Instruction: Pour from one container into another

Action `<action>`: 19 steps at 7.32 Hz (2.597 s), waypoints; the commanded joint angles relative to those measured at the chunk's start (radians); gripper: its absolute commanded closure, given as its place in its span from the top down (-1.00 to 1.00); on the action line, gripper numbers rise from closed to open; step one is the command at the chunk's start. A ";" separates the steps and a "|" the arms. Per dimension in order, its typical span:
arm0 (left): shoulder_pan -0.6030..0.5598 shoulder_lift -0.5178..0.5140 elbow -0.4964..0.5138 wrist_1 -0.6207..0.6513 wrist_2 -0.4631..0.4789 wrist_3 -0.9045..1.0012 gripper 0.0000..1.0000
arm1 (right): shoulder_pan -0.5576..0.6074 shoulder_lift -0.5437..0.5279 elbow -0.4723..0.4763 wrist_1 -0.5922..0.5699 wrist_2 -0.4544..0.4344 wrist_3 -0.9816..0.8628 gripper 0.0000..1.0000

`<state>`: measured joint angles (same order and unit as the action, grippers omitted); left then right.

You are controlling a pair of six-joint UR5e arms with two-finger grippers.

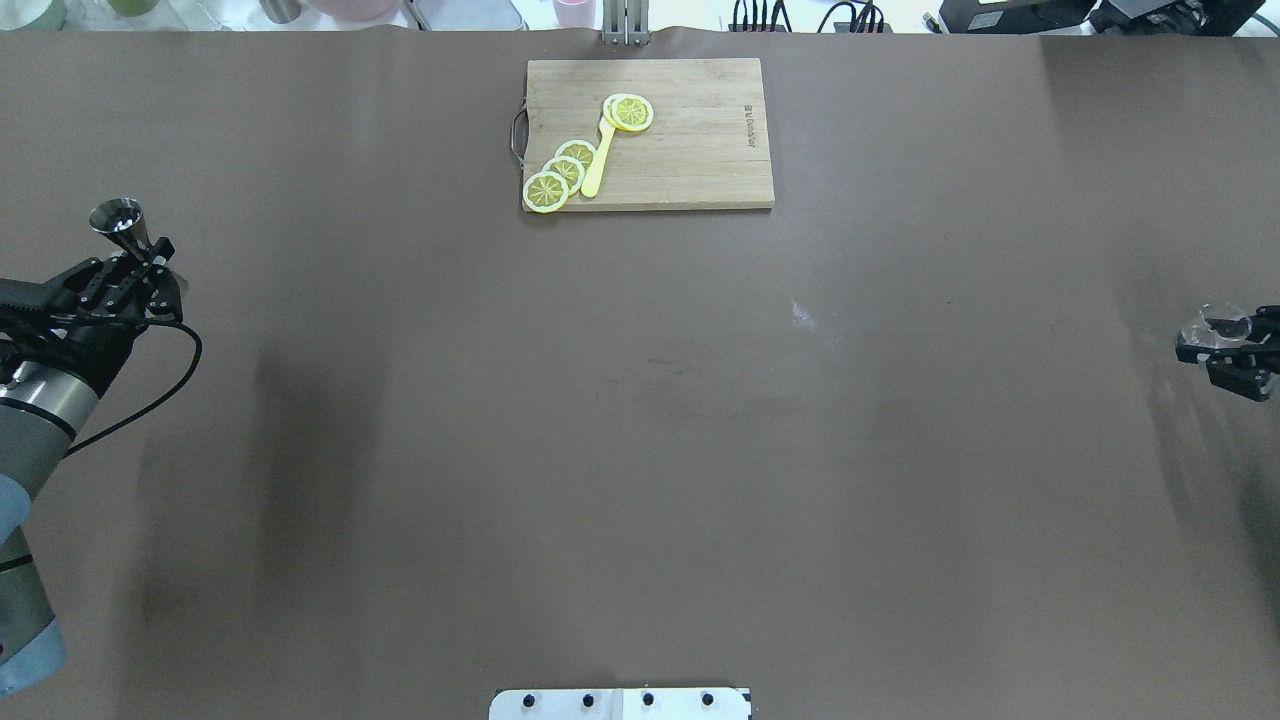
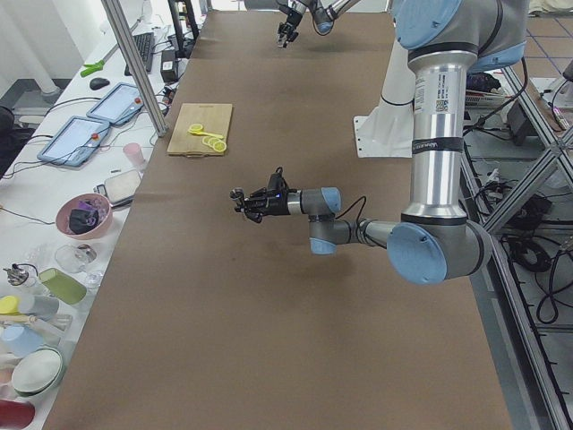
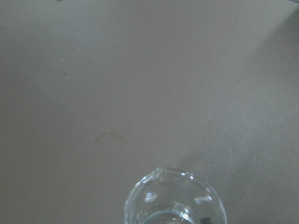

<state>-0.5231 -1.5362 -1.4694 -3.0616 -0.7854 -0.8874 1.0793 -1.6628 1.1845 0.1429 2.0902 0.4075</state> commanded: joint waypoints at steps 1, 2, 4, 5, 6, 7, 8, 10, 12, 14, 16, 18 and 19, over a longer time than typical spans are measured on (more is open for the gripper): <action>0.002 0.002 0.043 0.020 0.027 -0.076 -1.00 | -0.030 0.058 -0.035 0.020 -0.031 0.001 -1.00; 0.003 0.002 0.047 0.021 0.029 -0.097 -1.00 | -0.051 0.076 -0.039 0.020 -0.048 0.010 -1.00; 0.012 0.002 0.079 0.021 0.084 -0.117 -1.00 | -0.087 0.089 -0.042 0.049 -0.081 0.011 -1.00; 0.030 0.001 0.087 0.020 0.122 -0.117 -1.00 | -0.105 0.097 -0.049 0.050 -0.097 0.011 -1.00; 0.052 0.001 0.098 0.020 0.167 -0.117 -1.00 | -0.120 0.107 -0.062 0.052 -0.110 0.011 -1.00; 0.066 0.001 0.104 0.012 0.190 -0.117 -1.00 | -0.134 0.129 -0.074 0.055 -0.123 0.011 -1.00; 0.084 0.002 0.106 0.012 0.219 -0.119 -1.00 | -0.139 0.135 -0.072 0.055 -0.127 0.011 -1.00; 0.086 0.002 0.104 0.053 0.222 -0.159 -1.00 | -0.156 0.161 -0.074 0.054 -0.131 0.013 -1.00; 0.086 0.002 0.103 0.118 0.222 -0.223 -1.00 | -0.200 0.179 -0.074 0.052 -0.169 0.028 -1.00; 0.086 0.002 0.106 0.133 0.222 -0.252 -1.00 | -0.226 0.193 -0.072 0.052 -0.188 0.030 -1.00; 0.090 0.002 0.106 0.142 0.224 -0.268 -1.00 | -0.233 0.195 -0.071 0.053 -0.187 0.028 -1.00; 0.104 0.002 0.107 0.144 0.244 -0.289 -1.00 | -0.234 0.195 -0.066 0.053 -0.183 0.028 -0.86; 0.109 0.002 0.110 0.152 0.245 -0.297 -1.00 | -0.236 0.195 -0.069 0.055 -0.186 0.028 0.93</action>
<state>-0.4215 -1.5340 -1.3615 -2.9166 -0.5459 -1.1714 0.8452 -1.4682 1.1162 0.1966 1.9049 0.4357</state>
